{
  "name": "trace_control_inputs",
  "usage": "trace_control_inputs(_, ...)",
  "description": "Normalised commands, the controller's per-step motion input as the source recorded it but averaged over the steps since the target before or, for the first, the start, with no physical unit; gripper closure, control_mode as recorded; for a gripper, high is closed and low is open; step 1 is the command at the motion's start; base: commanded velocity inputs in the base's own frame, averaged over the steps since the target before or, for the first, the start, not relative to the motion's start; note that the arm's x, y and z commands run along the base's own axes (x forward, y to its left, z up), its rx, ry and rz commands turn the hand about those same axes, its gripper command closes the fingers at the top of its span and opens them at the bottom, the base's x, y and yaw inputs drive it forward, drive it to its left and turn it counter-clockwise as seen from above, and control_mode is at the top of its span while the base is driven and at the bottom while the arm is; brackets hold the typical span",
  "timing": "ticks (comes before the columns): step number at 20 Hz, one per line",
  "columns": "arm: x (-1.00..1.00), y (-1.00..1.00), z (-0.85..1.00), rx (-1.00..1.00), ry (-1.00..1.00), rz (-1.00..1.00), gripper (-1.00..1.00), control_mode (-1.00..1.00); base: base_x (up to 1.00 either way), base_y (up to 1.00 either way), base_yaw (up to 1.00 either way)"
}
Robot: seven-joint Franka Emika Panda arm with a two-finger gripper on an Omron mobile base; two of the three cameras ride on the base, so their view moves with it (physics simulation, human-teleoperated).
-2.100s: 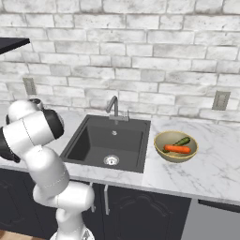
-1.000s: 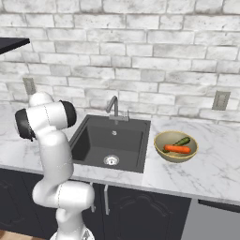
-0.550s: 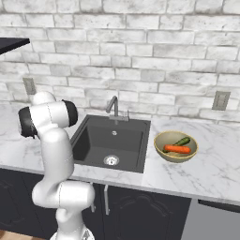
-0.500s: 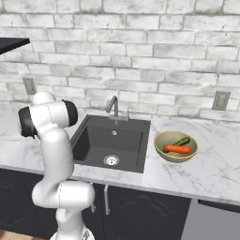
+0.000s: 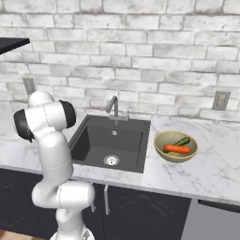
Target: There is a mixed pile of frozen fruits and vegetables on the counter. Locate all the frozen vegetables and place the items in a bowl on the counter. Take all the frozen fruits and defrost them in a running sink.
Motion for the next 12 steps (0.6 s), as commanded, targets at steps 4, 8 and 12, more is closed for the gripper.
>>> trace_control_inputs(4,0.0,-0.51,0.4,-0.01,-0.05,0.0,1.0,-1.0,0.0,0.0,0.0)
trace_control_inputs(8,0.0,-0.48,0.33,-0.01,-0.01,0.0,1.0,-1.0,0.0,0.0,0.0)
trace_control_inputs(12,0.0,-0.46,0.24,-0.03,-0.01,0.0,1.0,-1.0,0.0,0.0,0.0)
